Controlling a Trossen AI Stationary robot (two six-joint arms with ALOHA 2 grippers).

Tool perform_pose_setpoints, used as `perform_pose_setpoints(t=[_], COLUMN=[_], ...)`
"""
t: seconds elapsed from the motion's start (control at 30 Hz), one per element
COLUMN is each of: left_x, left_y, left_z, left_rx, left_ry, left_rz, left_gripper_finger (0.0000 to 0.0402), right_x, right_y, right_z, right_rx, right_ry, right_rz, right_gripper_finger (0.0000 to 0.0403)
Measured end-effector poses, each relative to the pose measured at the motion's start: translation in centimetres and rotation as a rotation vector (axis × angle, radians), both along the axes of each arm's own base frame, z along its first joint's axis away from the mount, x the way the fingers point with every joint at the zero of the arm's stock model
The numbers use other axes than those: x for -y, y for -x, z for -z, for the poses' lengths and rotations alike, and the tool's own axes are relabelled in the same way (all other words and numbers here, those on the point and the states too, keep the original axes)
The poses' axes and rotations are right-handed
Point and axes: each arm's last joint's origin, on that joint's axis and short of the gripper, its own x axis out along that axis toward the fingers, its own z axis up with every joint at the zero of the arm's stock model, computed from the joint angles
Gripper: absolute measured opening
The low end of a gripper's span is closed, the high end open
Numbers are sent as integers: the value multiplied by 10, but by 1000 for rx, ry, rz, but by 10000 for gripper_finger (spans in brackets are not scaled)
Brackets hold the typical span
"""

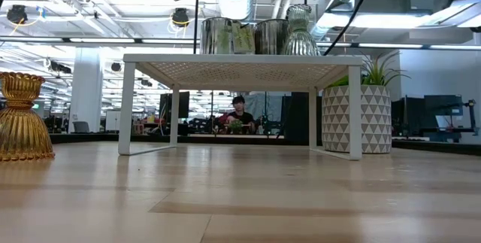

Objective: Pick & Place candle stick holders
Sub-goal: Put the yellow candle holder on the shelf

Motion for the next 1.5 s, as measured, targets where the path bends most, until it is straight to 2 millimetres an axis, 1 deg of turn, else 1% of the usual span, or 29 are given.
perform_pose_setpoints(t=[0.1,0.2,0.33,0.5,0.6,0.7,0.87,1.03,1.2,1.27,1.43,1.5], left_x=[6,9,12,11,7,1,-15,-34,-47,-50,-53,-53], left_y=[-1,-1,-3,-10,-15,-21,-29,-34,-39,-42,-47,-47], left_z=[11,22,42,69,81,89,92,87,85,84,81,80], left_rx=[-57,-132,-217,-314,-382,-438,-509,-550,-572,-534,-341,-327], left_ry=[-25,-12,-27,-73,-99,-131,-198,-283,-338,-362,-424,-427], left_rz=[20,-23,-144,-310,-391,-472,-589,-668,-732,-752,-757,-756], left_gripper_finger=[4,4,3,3,3,3,3,2,2,2,2,2], right_x=[4,6,8,8,8,7,7,7,7,7,7,7], right_y=[-2,-3,-5,-5,-5,-5,-5,-5,-5,-5,-5,-5], right_z=[-1,-3,-3,-3,-3,-3,-3,-3,-3,-3,-3,-3], right_rx=[1,6,6,9,11,15,16,16,16,16,15,15], right_ry=[-16,-22,-22,-24,-25,-27,-27,-26,-25,-25,-24,-24], right_rz=[23,29,34,34,34,33,34,34,34,34,34,34], right_gripper_finger=[276,276,276,276,276,276,276,276,276,276,276,276])
